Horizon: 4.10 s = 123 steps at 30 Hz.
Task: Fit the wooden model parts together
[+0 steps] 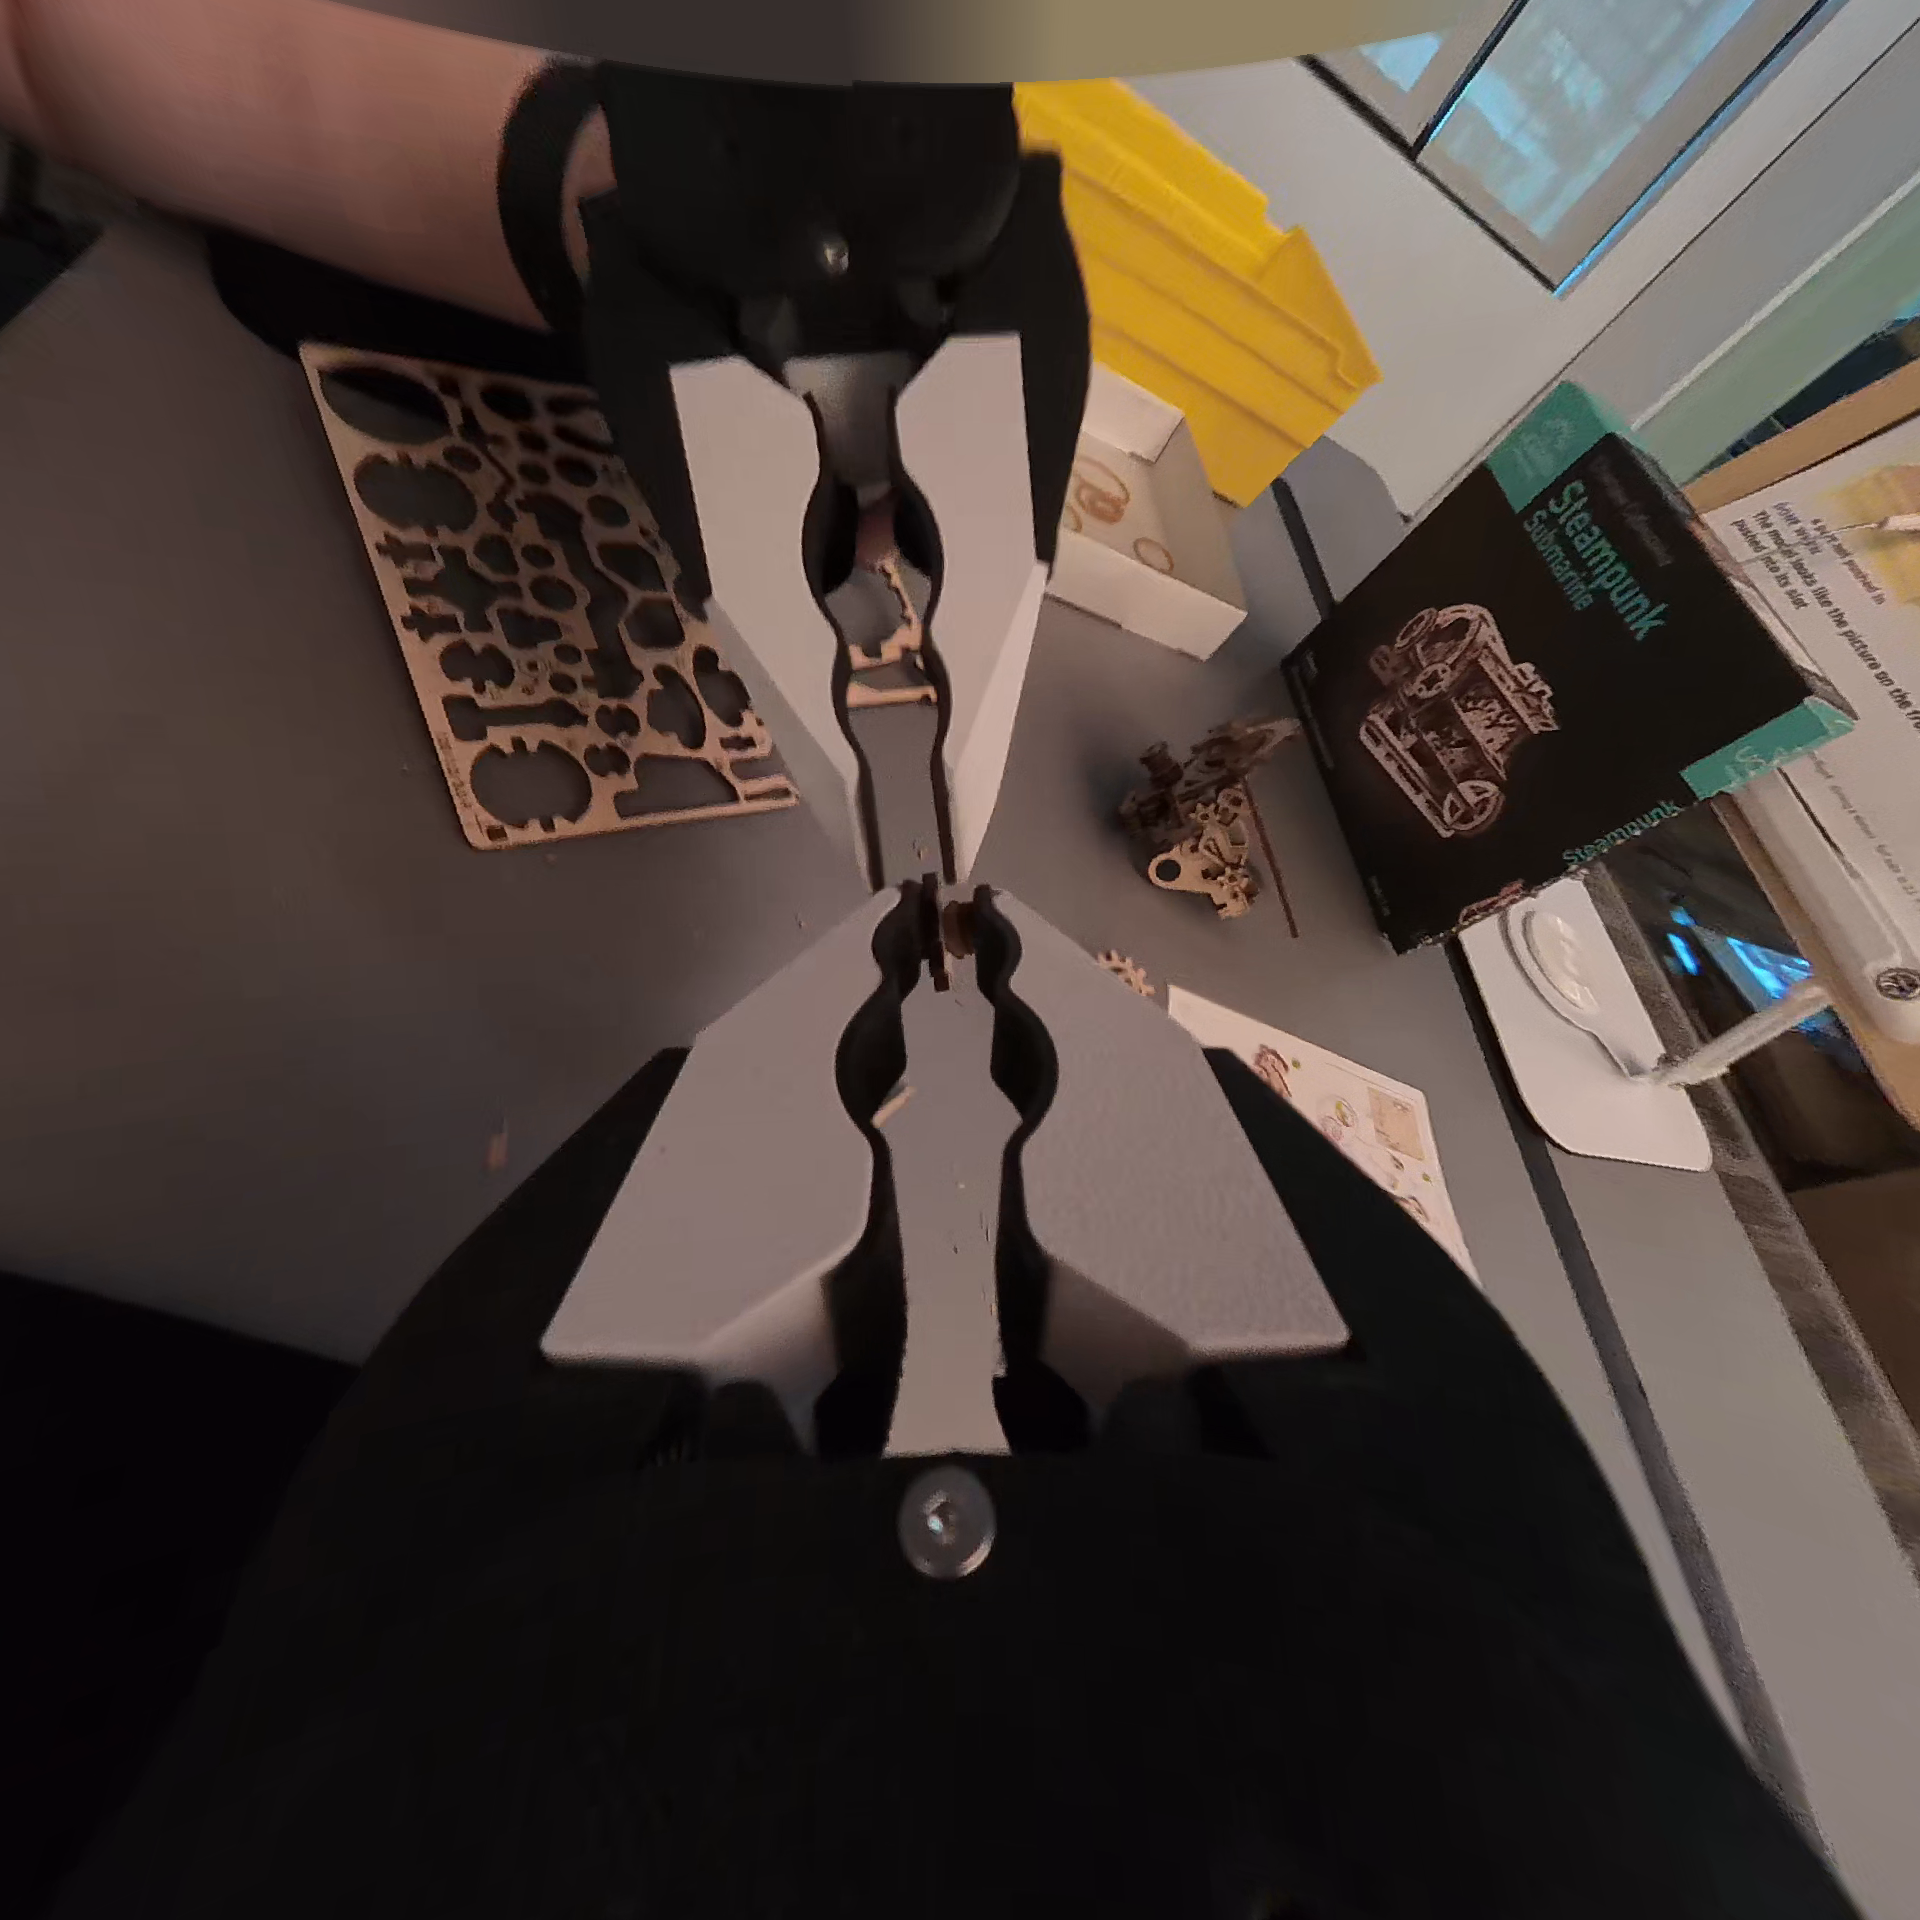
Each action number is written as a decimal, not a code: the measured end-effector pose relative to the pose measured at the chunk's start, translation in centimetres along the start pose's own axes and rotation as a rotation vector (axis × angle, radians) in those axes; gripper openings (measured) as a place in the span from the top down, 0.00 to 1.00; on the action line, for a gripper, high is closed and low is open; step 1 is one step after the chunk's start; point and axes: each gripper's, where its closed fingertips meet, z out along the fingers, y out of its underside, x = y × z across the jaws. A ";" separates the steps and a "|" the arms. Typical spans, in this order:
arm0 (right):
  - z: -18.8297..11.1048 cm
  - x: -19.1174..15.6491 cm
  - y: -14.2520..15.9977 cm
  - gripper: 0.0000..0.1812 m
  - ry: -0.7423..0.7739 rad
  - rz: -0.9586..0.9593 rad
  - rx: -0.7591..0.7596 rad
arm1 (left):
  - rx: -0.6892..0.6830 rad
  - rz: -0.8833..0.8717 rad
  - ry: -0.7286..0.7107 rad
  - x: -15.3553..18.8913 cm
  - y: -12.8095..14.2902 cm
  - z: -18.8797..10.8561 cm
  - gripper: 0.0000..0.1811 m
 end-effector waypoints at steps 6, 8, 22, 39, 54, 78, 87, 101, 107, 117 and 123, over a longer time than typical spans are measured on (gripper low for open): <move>-0.8 -0.3 -2.6 0.95 -0.084 0.149 0.216 | 0.155 -0.115 0.021 -0.1 -2.3 -0.5 0.98; -0.9 -0.2 -2.9 0.95 -0.093 0.173 0.252 | 0.170 -0.102 0.020 0.0 -2.7 -0.7 1.00; 1.2 -1.8 0.6 0.91 -0.039 -0.098 -0.080 | -0.029 0.012 0.033 1.1 -0.1 0.6 1.00; 0.2 -1.8 -1.0 0.93 -0.136 0.090 0.097 | 0.096 -0.077 0.107 1.2 -1.5 -0.6 1.00; 0.4 -1.4 -1.0 0.93 -0.081 0.049 0.064 | 0.077 -0.094 0.090 0.8 -1.3 -0.5 1.00; -4.0 -1.4 -7.3 0.93 -0.214 0.206 0.742 | 0.494 -0.305 0.178 0.9 -7.8 -3.2 1.00; -1.2 0.2 -2.8 0.80 -0.039 0.039 0.326 | 0.309 -0.094 0.000 -0.6 -6.3 -3.3 1.00; 3.8 -2.3 2.6 0.79 -0.159 -0.019 -0.180 | -0.168 0.055 0.009 1.3 -2.5 1.8 1.00; 4.9 -2.2 2.4 0.83 -0.162 -0.081 -0.165 | -0.160 -0.079 0.012 0.5 -2.5 1.5 0.99; 5.6 -2.6 2.1 0.91 -0.172 -0.071 -0.109 | -0.181 -0.051 0.019 1.0 -2.0 1.4 0.99; 5.9 -2.7 2.3 0.92 -0.171 -0.078 -0.116 | -0.187 -0.068 0.034 1.1 -1.6 1.5 0.99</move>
